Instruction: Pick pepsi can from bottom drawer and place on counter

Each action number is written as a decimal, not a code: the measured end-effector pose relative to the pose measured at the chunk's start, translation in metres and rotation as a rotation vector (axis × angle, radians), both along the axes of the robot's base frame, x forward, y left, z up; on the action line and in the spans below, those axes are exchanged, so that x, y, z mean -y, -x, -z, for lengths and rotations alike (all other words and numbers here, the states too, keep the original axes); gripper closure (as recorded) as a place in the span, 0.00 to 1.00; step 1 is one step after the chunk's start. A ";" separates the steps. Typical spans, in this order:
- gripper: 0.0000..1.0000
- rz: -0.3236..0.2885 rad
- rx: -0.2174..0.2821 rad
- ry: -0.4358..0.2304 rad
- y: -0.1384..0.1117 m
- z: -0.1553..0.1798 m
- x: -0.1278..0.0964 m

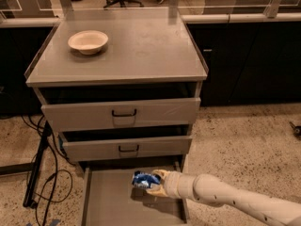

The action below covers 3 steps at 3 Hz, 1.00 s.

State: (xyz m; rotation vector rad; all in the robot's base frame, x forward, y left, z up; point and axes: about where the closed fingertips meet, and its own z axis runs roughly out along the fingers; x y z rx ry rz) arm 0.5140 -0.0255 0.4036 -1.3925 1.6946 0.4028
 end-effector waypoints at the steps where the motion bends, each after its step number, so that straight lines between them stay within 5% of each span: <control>1: 1.00 -0.023 0.059 0.017 -0.001 -0.044 -0.001; 3: 1.00 -0.083 0.214 -0.001 -0.004 -0.179 0.013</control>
Offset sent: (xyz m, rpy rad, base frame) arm 0.0037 -0.0134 0.2039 -0.0181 -0.2505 0.0891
